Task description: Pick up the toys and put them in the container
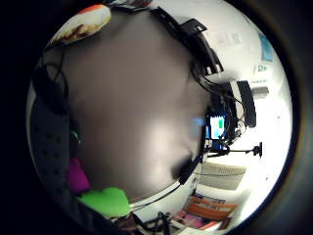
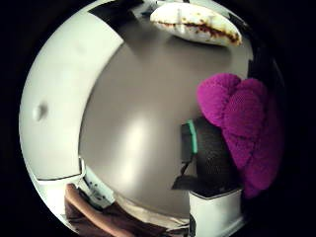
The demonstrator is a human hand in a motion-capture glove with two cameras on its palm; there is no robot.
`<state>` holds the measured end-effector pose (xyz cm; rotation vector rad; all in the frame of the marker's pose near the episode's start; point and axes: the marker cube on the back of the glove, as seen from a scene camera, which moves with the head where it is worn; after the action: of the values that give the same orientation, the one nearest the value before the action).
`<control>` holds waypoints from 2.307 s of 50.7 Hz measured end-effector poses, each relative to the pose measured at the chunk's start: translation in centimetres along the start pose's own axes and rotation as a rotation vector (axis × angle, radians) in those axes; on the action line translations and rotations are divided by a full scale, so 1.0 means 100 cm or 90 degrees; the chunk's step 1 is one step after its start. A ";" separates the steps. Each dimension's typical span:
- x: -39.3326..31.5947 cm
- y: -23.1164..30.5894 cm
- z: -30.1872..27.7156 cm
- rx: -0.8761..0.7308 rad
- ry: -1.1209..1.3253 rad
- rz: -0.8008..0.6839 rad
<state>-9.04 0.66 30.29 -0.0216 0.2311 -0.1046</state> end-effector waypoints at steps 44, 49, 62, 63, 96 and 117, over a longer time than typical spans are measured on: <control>-0.067 -0.065 -0.322 0.068 -0.032 -0.066; -0.116 -0.068 -0.345 0.084 -0.035 -0.116; -0.249 -0.069 -0.365 0.111 -0.070 -0.257; -0.258 -0.068 -0.365 0.116 -0.076 -0.271; -0.319 -0.051 -0.324 -0.011 -0.058 -0.423; -0.233 -0.088 -0.351 0.029 -0.071 -0.273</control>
<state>-40.58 -5.94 1.75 -0.0312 0.1090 -0.5339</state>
